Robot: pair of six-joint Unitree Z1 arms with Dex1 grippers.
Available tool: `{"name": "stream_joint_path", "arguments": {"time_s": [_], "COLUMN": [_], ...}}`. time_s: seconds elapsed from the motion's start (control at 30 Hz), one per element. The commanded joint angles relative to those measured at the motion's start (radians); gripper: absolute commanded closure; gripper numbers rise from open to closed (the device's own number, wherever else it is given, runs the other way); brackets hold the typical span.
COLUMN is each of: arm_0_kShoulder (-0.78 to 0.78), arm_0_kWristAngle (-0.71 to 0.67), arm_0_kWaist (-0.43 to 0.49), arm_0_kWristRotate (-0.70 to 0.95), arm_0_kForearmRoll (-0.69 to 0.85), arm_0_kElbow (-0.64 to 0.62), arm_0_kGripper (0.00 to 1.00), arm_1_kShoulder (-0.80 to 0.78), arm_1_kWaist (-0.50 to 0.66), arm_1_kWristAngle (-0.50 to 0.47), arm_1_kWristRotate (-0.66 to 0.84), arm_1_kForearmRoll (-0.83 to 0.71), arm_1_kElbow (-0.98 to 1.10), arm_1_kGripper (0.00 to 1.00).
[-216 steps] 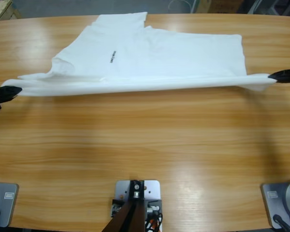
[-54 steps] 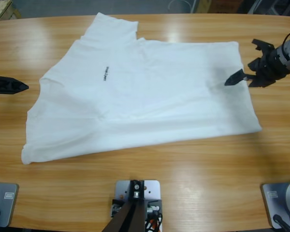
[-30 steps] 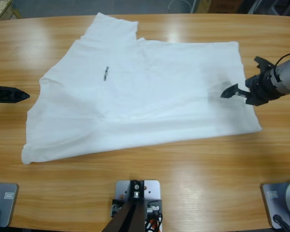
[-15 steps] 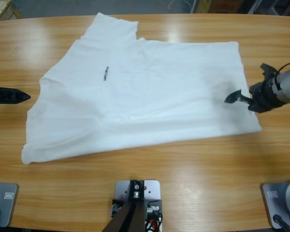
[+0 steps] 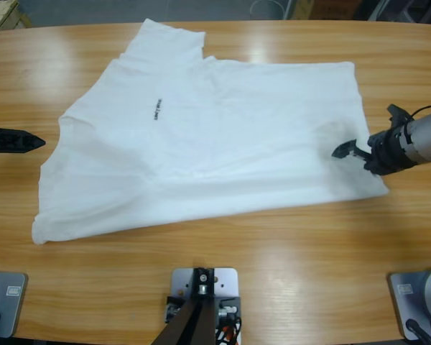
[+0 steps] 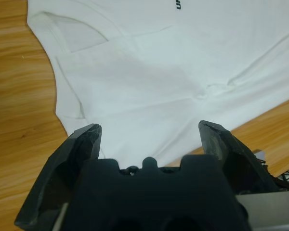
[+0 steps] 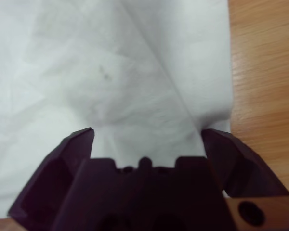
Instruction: Fold clothes
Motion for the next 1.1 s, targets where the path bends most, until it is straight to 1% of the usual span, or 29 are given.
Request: {"name": "stream_joint_path", "arguments": {"time_s": [0.03, 0.1, 0.2, 0.3, 0.37, 0.4, 0.43, 0.47, 0.5, 0.53, 0.6, 0.73, 0.87, 1.1], "arm_0_kShoulder": [0.010, 0.010, 0.009, 0.008, 0.006, 0.004, 0.003, 0.002, 0.001, 0.000, 0.000, 0.000, -0.004, 0.000], "arm_0_kWristAngle": [0.010, 0.009, 0.009, 0.009, 0.009, 0.009, 0.009, 0.009, 0.010, 0.009, 0.009, 0.009, 0.007, 0.007], "arm_0_kWaist": [0.009, 0.009, 0.009, 0.009, 0.009, 0.009, 0.009, 0.009, 0.009, 0.009, 0.009, 0.009, 0.009, 0.009], "arm_0_kWristRotate": [0.016, 0.017, 0.017, 0.017, 0.017, 0.017, 0.017, 0.017, 0.017, 0.017, 0.017, 0.017, 0.017, 0.017], "arm_0_kForearmRoll": [-0.016, -0.016, -0.016, -0.016, -0.017, -0.018, -0.019, -0.020, -0.020, -0.021, -0.025, -0.027, -0.027, -0.027], "arm_0_kElbow": [0.036, 0.036, 0.037, 0.039, 0.040, 0.041, 0.041, 0.042, 0.042, 0.043, 0.045, 0.045, 0.047, 0.047], "arm_0_kGripper": [0.207, 0.207, 0.207, 0.207, 0.207, 0.207, 0.207, 0.207, 0.207, 0.207, 0.207, 0.207, 0.207, 0.207], "arm_1_kShoulder": [0.017, 0.018, 0.047, 0.048, 0.038, 0.023, -0.001, -0.013, -0.020, -0.029, -0.048, -0.024, 0.043, 0.083], "arm_1_kWaist": [0.012, 0.012, 0.012, 0.012, 0.012, 0.012, 0.008, 0.002, -0.001, -0.010, -0.038, -0.050, -0.050, -0.040], "arm_1_kWristAngle": [0.013, 0.013, 0.040, 0.038, 0.012, -0.007, -0.032, -0.047, -0.069, -0.088, -0.101, -0.075, -0.045, -0.002], "arm_1_kWristRotate": [-0.029, -0.029, -0.029, -0.028, -0.029, -0.031, -0.041, -0.057, -0.070, -0.092, -0.137, -0.193, -0.196, -0.192], "arm_1_kForearmRoll": [-0.008, -0.009, -0.010, 0.004, 0.072, 0.112, 0.156, 0.197, 0.245, 0.285, 0.326, 0.333, 0.322, 0.254], "arm_1_kElbow": [0.028, 0.030, 0.029, 0.027, 0.008, -0.016, -0.047, -0.082, -0.121, -0.154, -0.193, -0.229, -0.230, -0.211], "arm_1_kGripper": [1.000, 1.000, 1.000, 1.000, 1.000, 0.970, 0.508, 0.335, 0.223, 0.160, 0.134, 0.128, 0.132, 0.133]}}
